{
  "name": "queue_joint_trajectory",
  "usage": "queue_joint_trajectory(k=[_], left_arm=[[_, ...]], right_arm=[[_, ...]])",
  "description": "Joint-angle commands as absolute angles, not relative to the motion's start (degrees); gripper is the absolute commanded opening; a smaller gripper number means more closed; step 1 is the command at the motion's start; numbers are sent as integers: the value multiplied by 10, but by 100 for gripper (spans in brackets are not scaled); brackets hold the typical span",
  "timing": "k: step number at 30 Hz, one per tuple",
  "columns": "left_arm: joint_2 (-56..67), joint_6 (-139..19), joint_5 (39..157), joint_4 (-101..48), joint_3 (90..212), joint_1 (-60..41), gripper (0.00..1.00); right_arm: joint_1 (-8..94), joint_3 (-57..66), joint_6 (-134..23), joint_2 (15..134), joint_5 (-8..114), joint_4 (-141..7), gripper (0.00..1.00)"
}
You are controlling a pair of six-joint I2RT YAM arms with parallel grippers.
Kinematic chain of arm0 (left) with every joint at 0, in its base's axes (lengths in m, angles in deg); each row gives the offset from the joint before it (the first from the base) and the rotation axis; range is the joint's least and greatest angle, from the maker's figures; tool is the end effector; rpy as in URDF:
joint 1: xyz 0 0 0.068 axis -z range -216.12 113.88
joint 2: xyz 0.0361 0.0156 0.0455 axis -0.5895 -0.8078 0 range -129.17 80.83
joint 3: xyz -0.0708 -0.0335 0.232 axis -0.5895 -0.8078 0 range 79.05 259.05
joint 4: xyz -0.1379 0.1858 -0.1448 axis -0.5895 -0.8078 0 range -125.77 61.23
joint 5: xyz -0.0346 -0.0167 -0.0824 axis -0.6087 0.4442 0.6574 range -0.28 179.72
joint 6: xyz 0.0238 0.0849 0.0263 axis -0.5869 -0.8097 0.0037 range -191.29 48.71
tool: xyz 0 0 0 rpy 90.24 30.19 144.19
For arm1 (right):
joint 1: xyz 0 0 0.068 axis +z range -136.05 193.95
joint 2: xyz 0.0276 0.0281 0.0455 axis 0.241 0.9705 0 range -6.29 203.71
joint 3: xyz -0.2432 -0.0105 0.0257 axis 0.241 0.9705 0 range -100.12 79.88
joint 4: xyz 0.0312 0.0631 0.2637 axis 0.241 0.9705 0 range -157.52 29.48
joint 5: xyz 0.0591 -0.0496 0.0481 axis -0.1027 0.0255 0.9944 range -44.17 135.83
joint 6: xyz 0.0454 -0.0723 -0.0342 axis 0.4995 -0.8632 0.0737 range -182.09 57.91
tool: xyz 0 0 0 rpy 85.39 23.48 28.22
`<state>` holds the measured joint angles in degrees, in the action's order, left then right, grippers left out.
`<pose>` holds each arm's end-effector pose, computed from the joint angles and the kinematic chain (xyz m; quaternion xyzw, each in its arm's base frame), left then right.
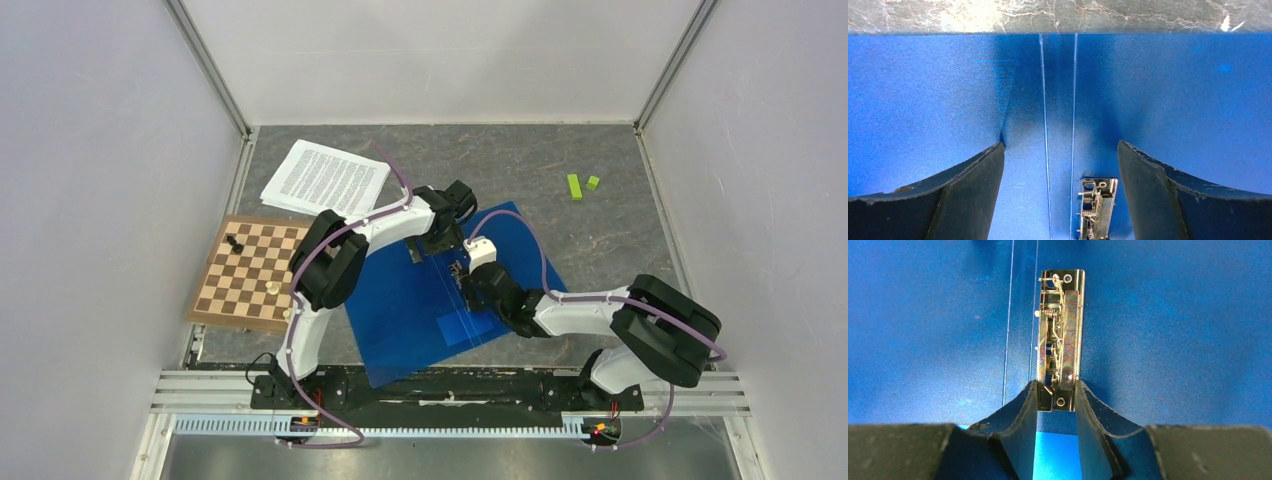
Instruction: Put the files into the folder
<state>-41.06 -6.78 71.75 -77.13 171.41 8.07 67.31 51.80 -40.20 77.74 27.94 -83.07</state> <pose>0.3257 -0.2812 0.0892 -0.1895 0.9639 0.0058 0.1869 0.2027 0.2300 0.0687 -0.1804 0.8808 0.1412 0.4144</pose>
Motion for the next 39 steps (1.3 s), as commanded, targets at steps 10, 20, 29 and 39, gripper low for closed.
queue_joint_trajectory(k=[10, 20, 29, 39], left_arm=[[-487, 4, 679, -824, 1718, 82, 89], [-499, -22, 685, -816, 1713, 81, 89], [-502, -36, 699, -802, 1697, 81, 89], [-504, -45, 699, -803, 1697, 80, 89]], right_arm=[[673, 557, -401, 673, 309, -843, 45], [623, 500, -368, 700, 362, -781, 37], [619, 499, -360, 717, 400, -780, 30], [619, 507, -350, 731, 401, -782, 25]])
